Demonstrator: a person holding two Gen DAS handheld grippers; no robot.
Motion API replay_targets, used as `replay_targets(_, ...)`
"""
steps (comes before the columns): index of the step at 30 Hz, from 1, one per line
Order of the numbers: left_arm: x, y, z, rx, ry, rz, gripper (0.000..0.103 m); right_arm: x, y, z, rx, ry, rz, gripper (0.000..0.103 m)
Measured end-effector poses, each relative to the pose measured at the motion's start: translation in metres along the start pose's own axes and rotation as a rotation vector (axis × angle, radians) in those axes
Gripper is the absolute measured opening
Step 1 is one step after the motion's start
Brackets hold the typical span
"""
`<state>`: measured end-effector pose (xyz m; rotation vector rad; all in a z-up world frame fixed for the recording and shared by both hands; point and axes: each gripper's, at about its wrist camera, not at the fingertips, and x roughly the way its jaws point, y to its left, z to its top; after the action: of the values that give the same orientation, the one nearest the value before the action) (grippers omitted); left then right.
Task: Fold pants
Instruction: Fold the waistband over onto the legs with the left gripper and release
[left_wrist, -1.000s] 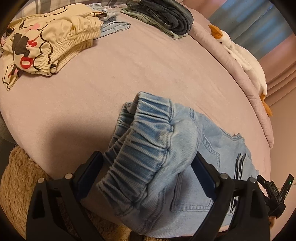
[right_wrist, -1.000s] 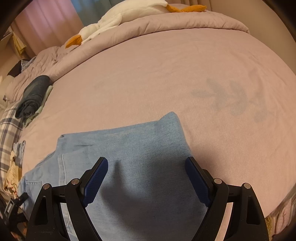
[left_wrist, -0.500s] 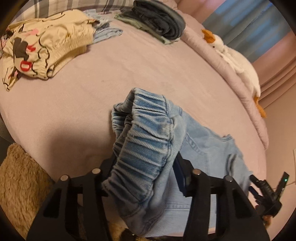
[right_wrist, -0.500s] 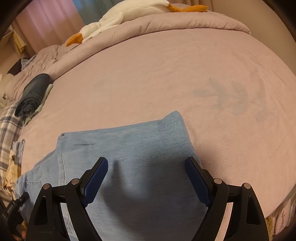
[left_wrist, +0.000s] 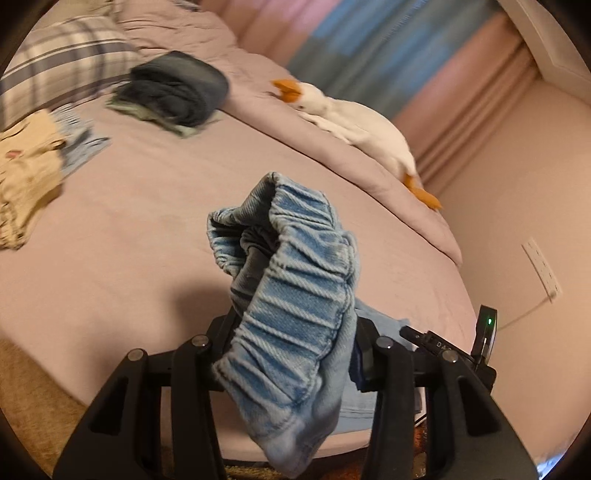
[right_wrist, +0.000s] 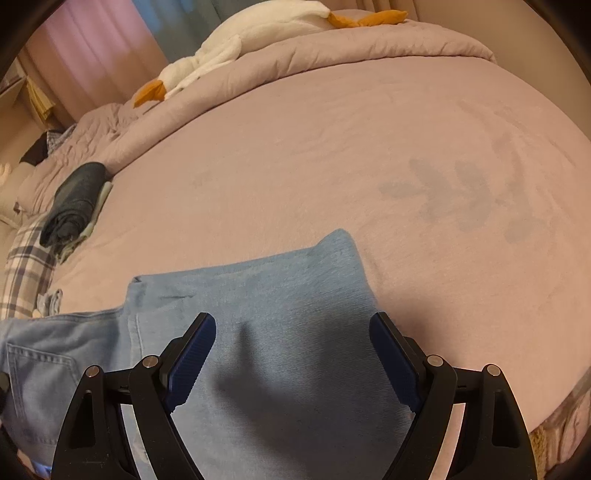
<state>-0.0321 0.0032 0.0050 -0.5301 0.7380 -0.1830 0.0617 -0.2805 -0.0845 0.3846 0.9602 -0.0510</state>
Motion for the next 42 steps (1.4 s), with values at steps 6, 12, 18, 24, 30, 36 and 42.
replay_targets(6,0.038,-0.024,-0.008,0.028,0.095,-0.117,0.044,-0.003,-0.006,0.002,0.019,-0.012,0.006,0.085)
replay_targets(12,0.085,-0.044,-0.021,0.073,0.214,-0.161,0.044,-0.003,-0.008,0.003,0.039,-0.013,0.005,0.085)
replay_targets(18,0.143,-0.045,-0.051,0.061,0.362,-0.139,0.046,-0.005,-0.013,0.003,0.045,-0.021,0.013,0.085)
replay_targets(24,0.14,-0.052,-0.054,0.084,0.351,-0.111,0.05,-0.005,-0.016,0.005,0.059,-0.024,0.019,0.085)
replay_targets(30,0.116,-0.052,-0.054,0.1,0.317,-0.139,0.054,-0.006,-0.018,0.005,0.049,-0.026,0.022,0.085)
replay_targets(36,0.102,-0.067,-0.05,0.134,0.289,-0.228,0.076,-0.01,-0.017,0.005,0.042,-0.034,0.04,0.085)
replay_targets(42,0.088,-0.073,-0.044,0.101,0.285,-0.329,0.076,-0.011,-0.018,0.005,0.035,-0.043,0.045,0.085)
